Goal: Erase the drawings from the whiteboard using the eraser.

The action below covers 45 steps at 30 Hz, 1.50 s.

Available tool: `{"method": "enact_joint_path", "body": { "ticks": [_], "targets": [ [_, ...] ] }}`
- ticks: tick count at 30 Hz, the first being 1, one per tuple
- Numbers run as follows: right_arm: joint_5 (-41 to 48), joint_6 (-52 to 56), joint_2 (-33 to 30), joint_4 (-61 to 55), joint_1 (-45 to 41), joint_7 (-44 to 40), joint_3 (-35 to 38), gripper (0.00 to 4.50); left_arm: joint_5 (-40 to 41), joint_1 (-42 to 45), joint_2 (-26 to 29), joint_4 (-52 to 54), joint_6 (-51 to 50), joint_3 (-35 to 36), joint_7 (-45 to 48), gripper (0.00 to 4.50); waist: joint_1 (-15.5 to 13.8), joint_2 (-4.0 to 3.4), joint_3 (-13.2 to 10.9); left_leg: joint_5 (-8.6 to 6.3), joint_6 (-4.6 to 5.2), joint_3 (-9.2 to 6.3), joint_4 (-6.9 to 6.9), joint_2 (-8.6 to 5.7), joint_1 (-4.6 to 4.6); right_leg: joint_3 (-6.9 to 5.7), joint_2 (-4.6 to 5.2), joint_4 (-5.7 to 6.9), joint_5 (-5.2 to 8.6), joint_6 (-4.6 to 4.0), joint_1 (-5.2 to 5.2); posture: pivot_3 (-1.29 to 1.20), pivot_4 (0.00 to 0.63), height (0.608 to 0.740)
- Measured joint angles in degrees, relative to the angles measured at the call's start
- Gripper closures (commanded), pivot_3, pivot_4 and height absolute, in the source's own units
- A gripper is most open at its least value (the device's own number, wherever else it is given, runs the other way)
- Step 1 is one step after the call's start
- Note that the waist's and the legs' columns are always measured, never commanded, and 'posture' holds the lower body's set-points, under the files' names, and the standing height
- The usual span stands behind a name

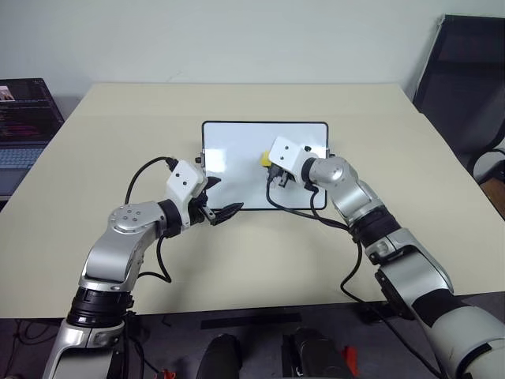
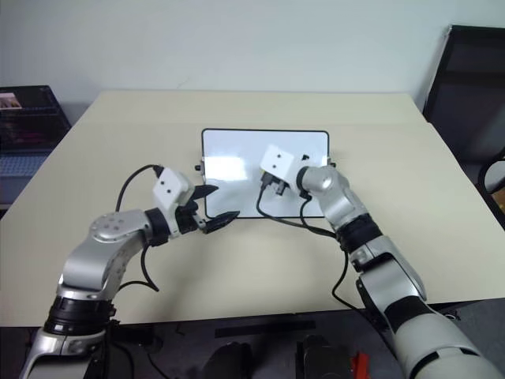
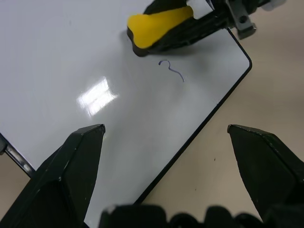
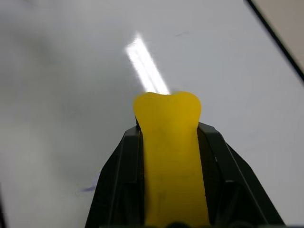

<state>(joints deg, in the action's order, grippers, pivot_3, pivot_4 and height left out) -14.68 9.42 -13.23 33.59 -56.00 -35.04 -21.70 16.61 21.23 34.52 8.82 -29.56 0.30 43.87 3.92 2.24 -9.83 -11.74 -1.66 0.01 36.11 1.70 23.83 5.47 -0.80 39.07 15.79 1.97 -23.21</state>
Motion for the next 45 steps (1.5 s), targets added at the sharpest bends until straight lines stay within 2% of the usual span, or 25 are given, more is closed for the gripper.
{"method": "enact_joint_path", "body": {
  "ticks": [4,7,11,17,20,27,30,33,45],
  "targets": [
    [0.49,0.64,0.66,-0.37,0.49,1.45,1.27,3.38,0.01,-0.01,-0.09,0.0,0.0,0.0,0.0,0.0,-0.02,0.0,0.0,0.01,0.0,0.0,0.02,0.01,0.0,-0.02,0.0,0.01,0.0,0.0,0.0,0.0,0.15,0.74],
    [3.26,3.1,1.08,-2.36,1.15,2.92,5.52,3.38,0.02,-0.02,-0.23,0.0,0.01,-0.01,0.02,0.0,-0.17,-0.01,-0.01,0.0,0.0,-0.02,0.01,0.0,0.06,-0.02,0.0,-0.01,0.0,0.0,-0.03,0.0,0.15,0.74],
    [10.16,10.44,1.59,-13.7,5.14,1.92,11.71,3.38,0.13,-0.01,-0.19,-0.02,0.06,0.13,0.17,0.0,-0.52,-0.01,-0.01,-0.05,-0.03,-0.07,-0.07,0.01,0.13,-0.06,0.03,-0.04,0.01,-0.01,-0.09,0.0,0.15,0.74],
    [20.24,24.16,-0.79,-37.37,17.48,-2.41,14.42,3.38,1.32,-0.77,-0.19,-0.16,0.29,2.13,0.48,0.0,-0.7,-0.02,-0.01,-0.09,-0.04,-0.1,-0.1,-0.02,0.23,-0.11,0.07,-0.12,0.04,-0.02,-0.13,0.0,0.15,0.74],
    [22.7,28.7,-2.42,-44.92,23.49,-2.36,14.96,3.38,1.72,-2.45,-0.64,-0.07,0.41,2.87,0.53,0.0,-0.66,-0.01,-0.01,-0.09,-0.04,-0.09,-0.07,-0.02,0.2,-0.09,0.07,-0.09,0.05,-0.01,-0.11,0.0,0.15,0.74],
    [25.36,33.43,-4.55,-53.32,34.59,-1.44,14.76,3.38,3.23,-4.14,-0.48,-0.11,2.34,2.93,3.25,0.0,-0.65,0.0,-0.01,-0.09,-0.04,-0.03,-0.06,0.01,0.15,-0.07,0.01,-0.09,0.17,0.18,-0.09,0.0,0.15,0.74],
    [25.45,33.64,-5.34,-54.03,37.97,-0.88,13.62,3.38,3.46,-4.68,0.53,-0.4,3.6,2.93,4.83,0.0,-0.58,-0.02,-0.02,-0.09,-0.04,0.01,-0.06,0.0,0.12,0.0,0.01,-0.09,0.19,0.2,-0.09,0.0,0.15,0.74],
    [24.79,32.97,-5.29,-53.62,37.17,0.88,13.39,3.38,3.44,-4.76,0.65,-1.44,4.13,2.93,5.67,0.0,-0.57,-0.02,-0.02,-0.08,-0.04,0.03,-0.04,0.01,0.1,0.01,-0.01,-0.09,0.2,0.22,-0.09,0.0,0.15,0.74],
    [10.94,18.14,-4.5,-29.52,18.31,5.74,3.42,3.38,2.5,-3.64,1.0,-2.78,6.2,1.55,7.63,0.0,-0.62,-0.01,-0.02,-0.09,-0.04,0.12,-0.08,-0.01,0.13,-0.01,-0.01,-0.11,0.06,-0.01,-0.11,0.0,0.15,0.74]
  ]
}}
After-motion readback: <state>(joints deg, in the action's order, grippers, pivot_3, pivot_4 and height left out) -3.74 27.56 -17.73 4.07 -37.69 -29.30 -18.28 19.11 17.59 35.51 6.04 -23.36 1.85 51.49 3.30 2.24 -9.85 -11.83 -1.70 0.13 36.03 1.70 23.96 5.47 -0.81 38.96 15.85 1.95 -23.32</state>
